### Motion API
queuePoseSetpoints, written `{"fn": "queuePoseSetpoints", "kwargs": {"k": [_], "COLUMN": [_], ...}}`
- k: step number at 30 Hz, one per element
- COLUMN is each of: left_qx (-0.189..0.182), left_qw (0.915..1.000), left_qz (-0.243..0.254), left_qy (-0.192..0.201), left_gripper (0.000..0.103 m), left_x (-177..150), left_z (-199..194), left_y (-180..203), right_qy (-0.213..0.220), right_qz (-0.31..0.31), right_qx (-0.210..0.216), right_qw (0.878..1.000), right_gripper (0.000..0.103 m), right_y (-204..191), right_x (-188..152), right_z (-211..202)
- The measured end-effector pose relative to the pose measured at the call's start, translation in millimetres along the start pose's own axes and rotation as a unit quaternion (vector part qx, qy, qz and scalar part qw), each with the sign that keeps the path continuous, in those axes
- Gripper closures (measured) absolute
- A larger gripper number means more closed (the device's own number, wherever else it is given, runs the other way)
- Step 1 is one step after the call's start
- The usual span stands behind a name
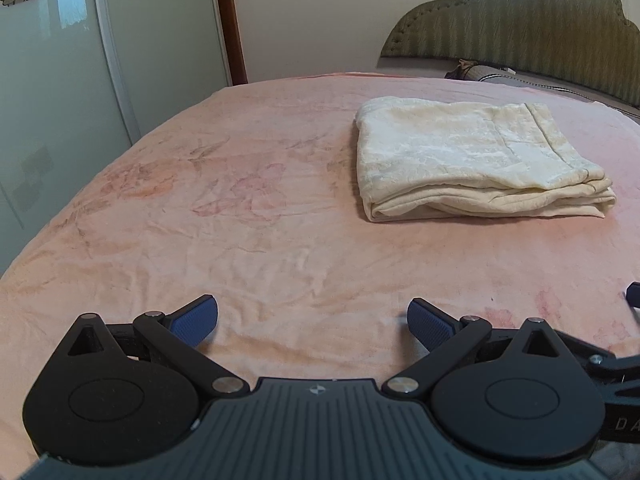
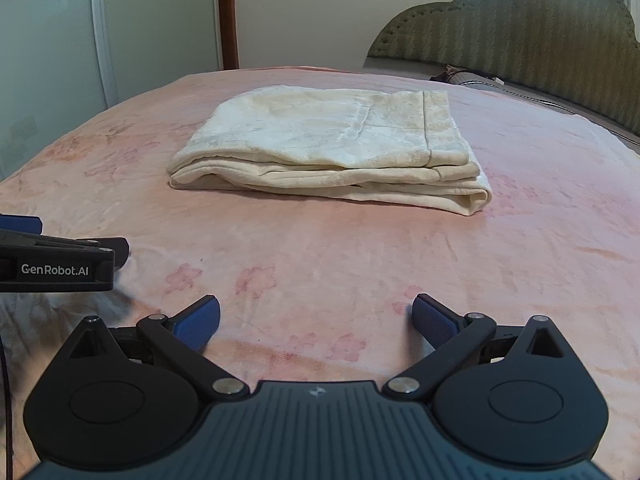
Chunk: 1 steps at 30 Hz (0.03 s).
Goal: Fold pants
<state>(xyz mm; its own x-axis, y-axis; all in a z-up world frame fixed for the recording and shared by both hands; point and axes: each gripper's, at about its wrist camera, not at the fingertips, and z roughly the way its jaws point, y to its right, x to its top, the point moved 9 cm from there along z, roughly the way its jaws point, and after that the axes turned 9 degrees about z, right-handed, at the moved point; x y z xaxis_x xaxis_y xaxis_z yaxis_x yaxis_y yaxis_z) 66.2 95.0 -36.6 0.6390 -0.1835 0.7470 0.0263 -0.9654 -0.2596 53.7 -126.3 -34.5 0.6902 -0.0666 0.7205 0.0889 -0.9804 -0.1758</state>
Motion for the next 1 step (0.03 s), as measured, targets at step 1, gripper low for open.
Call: {"fn": "queuePoseSetpoints", "kwargs": {"k": [1], "left_qx": [-0.006], "left_qw": [1.0], "left_qz": [-0.002], "left_qy": [0.002], "left_gripper": [0.0], "left_x": [0.9], "left_z": [-0.3], "left_y": [-0.8], "right_qy": [0.0], "right_qz": [-0.004], "right_qx": [0.004], "right_qw": [1.0], "right_gripper": [0.0], "right_y": [-2.2], "right_x": [0.2], "right_z": [0.1]}}
